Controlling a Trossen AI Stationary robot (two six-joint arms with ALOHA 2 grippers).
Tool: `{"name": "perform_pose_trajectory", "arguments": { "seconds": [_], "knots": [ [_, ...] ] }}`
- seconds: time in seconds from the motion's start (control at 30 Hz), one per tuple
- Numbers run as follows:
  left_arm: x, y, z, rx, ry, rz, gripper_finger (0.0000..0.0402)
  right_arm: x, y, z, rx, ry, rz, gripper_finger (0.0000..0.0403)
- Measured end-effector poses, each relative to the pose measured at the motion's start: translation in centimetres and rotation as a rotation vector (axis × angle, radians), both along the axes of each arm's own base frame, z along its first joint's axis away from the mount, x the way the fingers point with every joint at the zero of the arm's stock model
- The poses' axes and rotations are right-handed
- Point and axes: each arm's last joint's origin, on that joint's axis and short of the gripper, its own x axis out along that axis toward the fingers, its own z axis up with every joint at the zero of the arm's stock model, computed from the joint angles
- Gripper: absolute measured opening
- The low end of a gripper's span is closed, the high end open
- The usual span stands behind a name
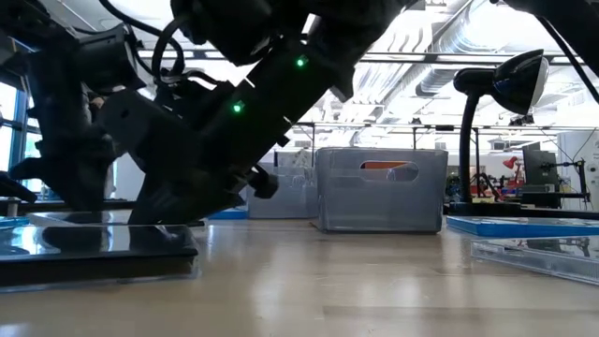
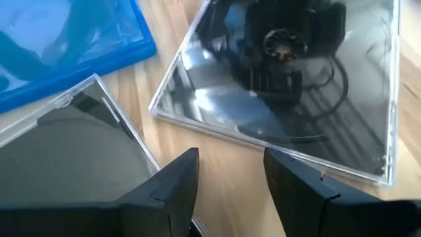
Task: Pick & place jewel cases by type
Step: Put the top left black CD case into the bottom black bin
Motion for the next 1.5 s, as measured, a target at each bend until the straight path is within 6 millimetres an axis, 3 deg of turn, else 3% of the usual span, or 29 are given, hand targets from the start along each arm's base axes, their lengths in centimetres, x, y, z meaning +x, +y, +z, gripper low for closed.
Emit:
{"name": "perform_pose_trajectory", "arguments": {
  "seconds": [0.2, 0.6, 0.93, 1.23, 1.5],
  "knots": [
    [-0.2, -0.1, 0.3, -0.026, -0.018, -0.038, 0.0079, 0.0, -0.2, -0.1, 0.005, 0.007, 0.0, 0.0172],
    [-0.6, -0.3, 0.1, -0.052, 0.034, -0.075, 0.0107, 0.0, -0.3, -0.1, 0.001, 0.01, -0.004, 0.0172],
    [-1.2, -0.1, 0.1, 0.02, 0.091, -0.056, 0.0109, 0.2, -0.7, 0.0, -0.016, -0.001, -0.007, 0.0172],
    [-2.6, 0.2, -0.2, 0.115, 0.253, 0.022, 0.0109, 0.2, -0.7, -0.1, -0.016, -0.002, -0.005, 0.0172],
    [-1.0, 0.0, 1.5, 0.078, -0.076, -0.041, 0.0109, 0.1, -0.6, -0.1, -0.016, 0.0, -0.003, 0.0172]
  ]
}}
